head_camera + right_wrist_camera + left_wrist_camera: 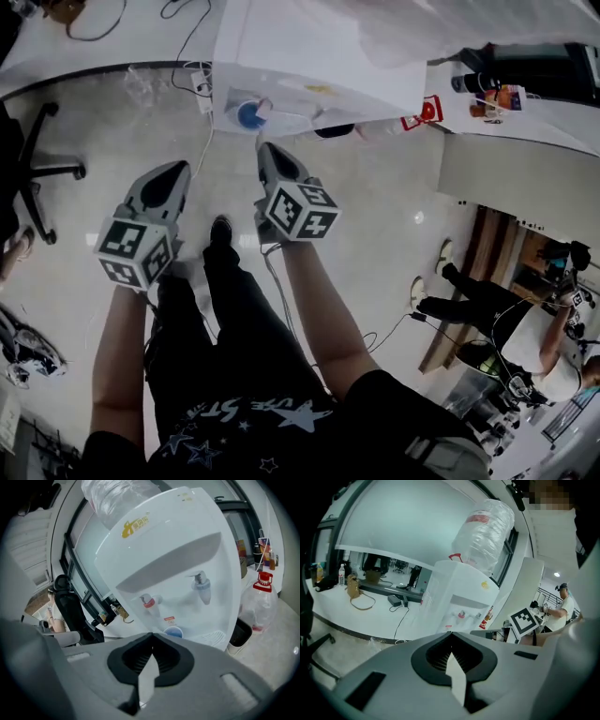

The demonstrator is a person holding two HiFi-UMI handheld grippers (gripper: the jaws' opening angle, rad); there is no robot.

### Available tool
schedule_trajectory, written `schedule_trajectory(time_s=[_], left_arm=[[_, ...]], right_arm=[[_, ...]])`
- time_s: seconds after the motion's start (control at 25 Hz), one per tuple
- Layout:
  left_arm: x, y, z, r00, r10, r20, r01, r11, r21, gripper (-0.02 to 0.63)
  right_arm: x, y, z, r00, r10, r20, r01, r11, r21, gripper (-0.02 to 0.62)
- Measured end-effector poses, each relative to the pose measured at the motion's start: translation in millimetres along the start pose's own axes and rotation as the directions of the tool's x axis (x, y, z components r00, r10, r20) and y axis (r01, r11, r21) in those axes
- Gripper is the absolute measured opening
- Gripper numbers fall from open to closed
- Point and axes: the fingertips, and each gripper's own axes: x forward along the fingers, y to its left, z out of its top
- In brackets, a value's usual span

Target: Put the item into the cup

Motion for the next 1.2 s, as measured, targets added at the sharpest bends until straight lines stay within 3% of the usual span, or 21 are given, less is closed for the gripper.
schedule_trajectory(time_s=[0.44, 1.2], left_arm=[[24.0, 12.6, -23.4, 1.0, -0.007, -0.024, 0.006, 0.999, -0.04, 0.006], [36.4, 20.0, -31.7, 0.999, -0.014, -0.039, 0.012, 0.998, -0.064, 0.006]], right_arm=[[44.3, -16.5, -0.7, 1.0, 0.014, -0.006, -0.014, 1.0, -0.007, 0.0], [85.6, -34.3, -8.1, 0.999, -0.015, -0.046, 0.015, 1.0, 0.009, 0.002]])
